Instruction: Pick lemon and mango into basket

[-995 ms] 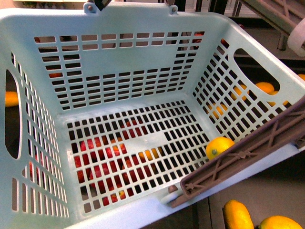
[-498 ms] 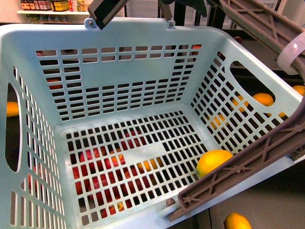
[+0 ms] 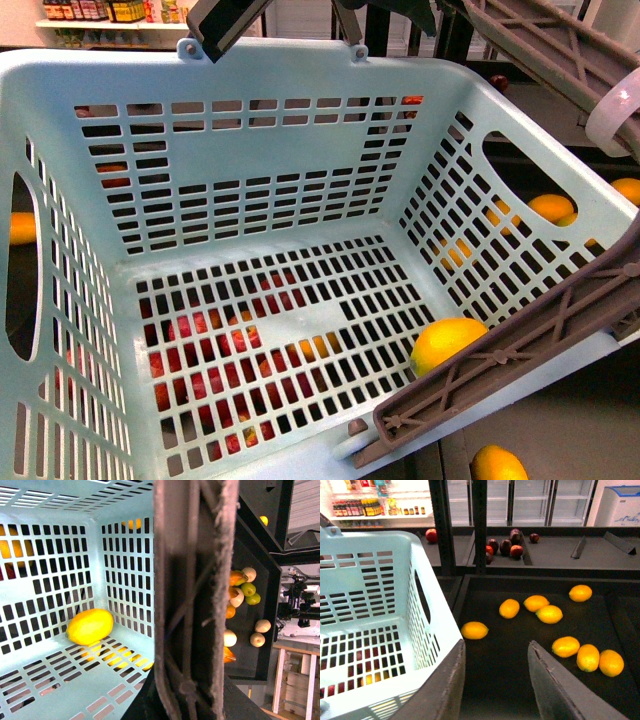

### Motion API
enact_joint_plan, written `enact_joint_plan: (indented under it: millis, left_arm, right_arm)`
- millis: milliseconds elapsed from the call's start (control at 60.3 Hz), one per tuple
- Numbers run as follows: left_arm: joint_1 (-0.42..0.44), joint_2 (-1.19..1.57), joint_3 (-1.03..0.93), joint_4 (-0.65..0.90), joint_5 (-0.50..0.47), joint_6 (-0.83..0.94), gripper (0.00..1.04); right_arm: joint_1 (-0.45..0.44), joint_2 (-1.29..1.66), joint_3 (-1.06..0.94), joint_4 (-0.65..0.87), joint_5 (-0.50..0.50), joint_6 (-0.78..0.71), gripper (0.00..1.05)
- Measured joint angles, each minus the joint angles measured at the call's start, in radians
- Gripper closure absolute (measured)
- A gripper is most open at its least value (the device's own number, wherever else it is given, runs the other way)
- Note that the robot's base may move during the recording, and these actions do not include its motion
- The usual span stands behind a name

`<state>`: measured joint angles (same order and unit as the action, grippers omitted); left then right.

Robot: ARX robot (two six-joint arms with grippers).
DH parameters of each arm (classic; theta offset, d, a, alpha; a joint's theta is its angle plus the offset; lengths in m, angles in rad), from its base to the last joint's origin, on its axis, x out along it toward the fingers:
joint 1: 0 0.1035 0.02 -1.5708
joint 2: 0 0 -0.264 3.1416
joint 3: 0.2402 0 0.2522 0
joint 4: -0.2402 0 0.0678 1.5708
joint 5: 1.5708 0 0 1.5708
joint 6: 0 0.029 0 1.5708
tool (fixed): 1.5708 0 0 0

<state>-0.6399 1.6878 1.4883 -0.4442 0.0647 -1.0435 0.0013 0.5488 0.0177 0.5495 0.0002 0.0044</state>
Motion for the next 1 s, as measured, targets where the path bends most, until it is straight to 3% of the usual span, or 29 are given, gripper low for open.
enact_joint_plan:
  millis: [282,647,995]
  left_arm:
    - [0.0,0.0,0.0,0.0,-0.001,0.0,0.99]
    - [-0.012,0.001,0.0,0.0,0.026,-0.008,0.99]
    - [-0.002,0.001,0.004,0.0,-0.008,0.0,0.99]
  right_arm:
    - [0.0,0.0,0.0,0.0,0.0,0.0,0.08]
    - [0.0,-0.003,0.0,-0.001,0.003,0.0,0.09]
    - [0.0,-0.002,0.0,-0.002,0.0,-0.001,0.09]
